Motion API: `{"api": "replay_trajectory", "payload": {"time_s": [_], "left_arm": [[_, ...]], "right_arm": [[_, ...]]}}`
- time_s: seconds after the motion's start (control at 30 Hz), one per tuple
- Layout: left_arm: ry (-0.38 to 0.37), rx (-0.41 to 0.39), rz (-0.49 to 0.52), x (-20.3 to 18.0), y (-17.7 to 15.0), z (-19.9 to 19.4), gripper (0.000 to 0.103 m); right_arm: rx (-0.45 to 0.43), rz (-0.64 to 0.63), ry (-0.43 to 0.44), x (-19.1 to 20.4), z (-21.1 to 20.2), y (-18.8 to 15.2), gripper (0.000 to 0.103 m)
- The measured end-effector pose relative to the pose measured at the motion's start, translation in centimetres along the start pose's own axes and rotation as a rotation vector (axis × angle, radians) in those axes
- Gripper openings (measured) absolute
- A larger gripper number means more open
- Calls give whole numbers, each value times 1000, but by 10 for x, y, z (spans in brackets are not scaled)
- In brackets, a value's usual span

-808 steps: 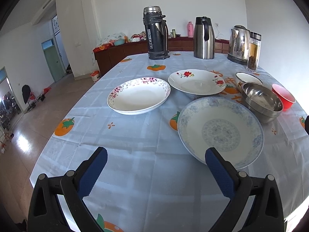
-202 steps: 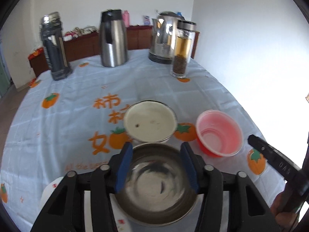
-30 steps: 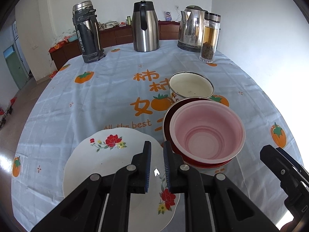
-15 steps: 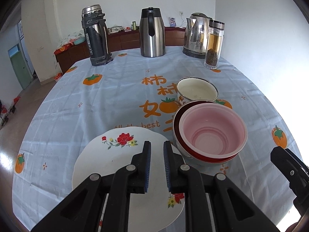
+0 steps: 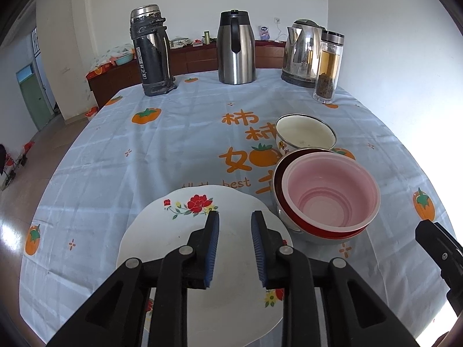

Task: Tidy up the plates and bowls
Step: 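Move both grippers toward the white enamel bowl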

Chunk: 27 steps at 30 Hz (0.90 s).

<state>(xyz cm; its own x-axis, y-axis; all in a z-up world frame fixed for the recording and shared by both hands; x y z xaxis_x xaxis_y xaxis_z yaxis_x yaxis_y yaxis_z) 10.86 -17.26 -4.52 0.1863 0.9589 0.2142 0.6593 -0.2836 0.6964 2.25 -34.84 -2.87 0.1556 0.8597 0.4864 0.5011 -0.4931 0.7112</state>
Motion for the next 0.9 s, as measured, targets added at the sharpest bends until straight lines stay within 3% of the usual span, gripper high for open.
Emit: {"api": "replay_trajectory", "payload": {"time_s": [0.17,0.5,0.7,0.9], "left_arm": [[6,8,3,2,1,4,26],[25,29,-2,7,3,14,26],[31,43,0,12,13,23,26],[-36,102,-41,17,34,34,26]], "right_arm": [[0,1,3,-1,0,0,52],[-2,11,-1,-13,2,10,40],[7,34,18,-24,7,21,42],[10,44,34,-34,18,42,45]]}}
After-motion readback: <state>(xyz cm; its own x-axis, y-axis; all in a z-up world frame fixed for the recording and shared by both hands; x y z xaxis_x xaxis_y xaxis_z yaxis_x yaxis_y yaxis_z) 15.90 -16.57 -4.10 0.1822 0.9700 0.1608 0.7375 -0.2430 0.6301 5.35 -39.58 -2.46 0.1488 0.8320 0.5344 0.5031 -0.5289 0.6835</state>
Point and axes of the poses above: each gripper's, at about its wrist camera, not at the fingertips, and z roughly the way its jaws point, x to its left, y to its top, the point moved 5 cm from there along z, roughly the way its jaws point, and after that the axes turned 14 degrees about y, right-handed, at the moved point
